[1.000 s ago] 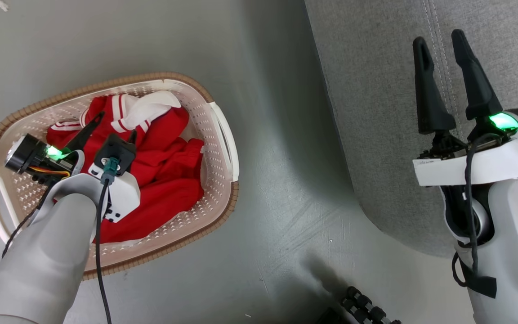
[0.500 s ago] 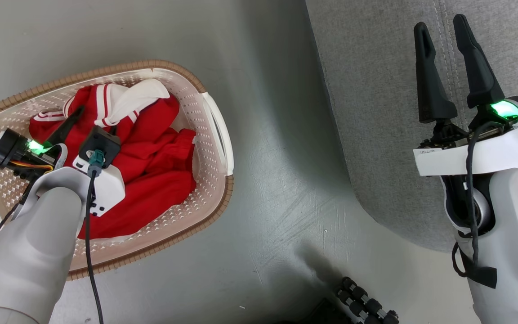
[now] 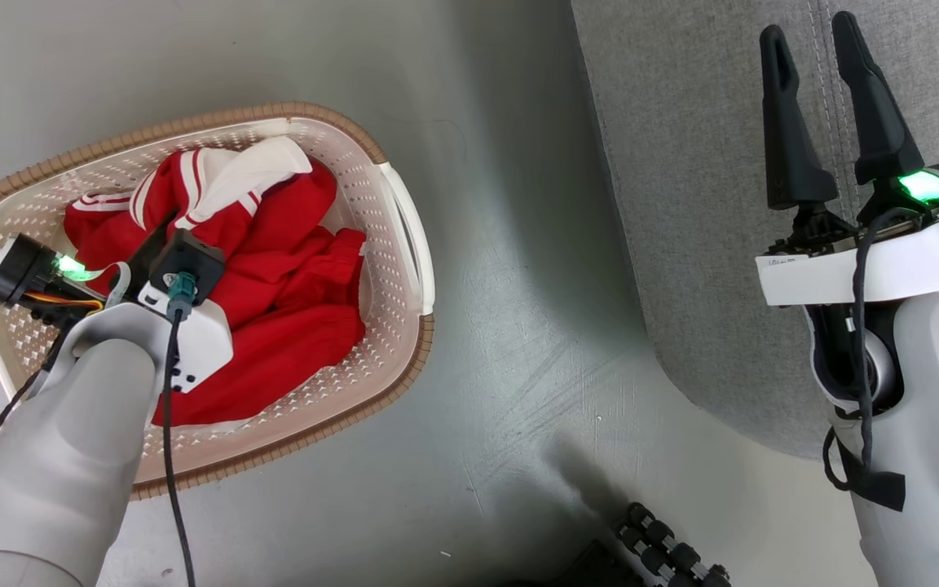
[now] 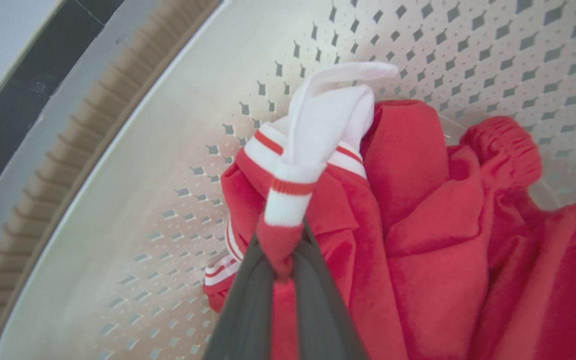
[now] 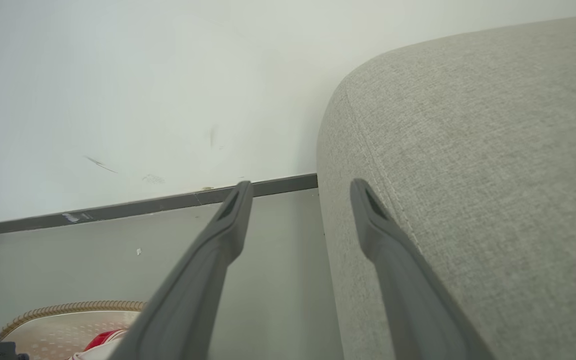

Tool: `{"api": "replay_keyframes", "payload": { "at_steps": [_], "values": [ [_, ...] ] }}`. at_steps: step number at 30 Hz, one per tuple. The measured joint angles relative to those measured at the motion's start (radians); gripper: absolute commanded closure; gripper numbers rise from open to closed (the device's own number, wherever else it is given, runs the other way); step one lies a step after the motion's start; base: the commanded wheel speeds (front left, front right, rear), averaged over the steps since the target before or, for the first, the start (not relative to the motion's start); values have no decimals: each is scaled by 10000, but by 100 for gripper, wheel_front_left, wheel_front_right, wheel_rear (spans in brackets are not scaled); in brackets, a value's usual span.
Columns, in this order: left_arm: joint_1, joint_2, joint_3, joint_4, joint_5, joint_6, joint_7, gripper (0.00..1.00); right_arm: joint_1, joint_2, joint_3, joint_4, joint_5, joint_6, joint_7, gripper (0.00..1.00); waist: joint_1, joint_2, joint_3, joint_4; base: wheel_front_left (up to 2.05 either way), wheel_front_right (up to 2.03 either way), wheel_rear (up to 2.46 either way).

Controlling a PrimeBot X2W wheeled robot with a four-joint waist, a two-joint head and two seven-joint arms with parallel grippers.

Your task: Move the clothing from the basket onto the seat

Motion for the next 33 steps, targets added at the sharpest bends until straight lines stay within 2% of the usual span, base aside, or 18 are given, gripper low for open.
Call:
{"api": "replay_keyframes", "payload": {
  "at_steps": [14,33],
  "values": [
    [46,-644,330,-604,-736,-100,-173,100,-3,-4,-69,301,-38,0,0,0,0,0,-348,407,0,0,0],
    [485,-767,180,-2872,-1045,-738,-215,100,18,-21,-127,966,-763,0,-2,0,0,0,-1453,1176,0,0,0]
  ]
}}
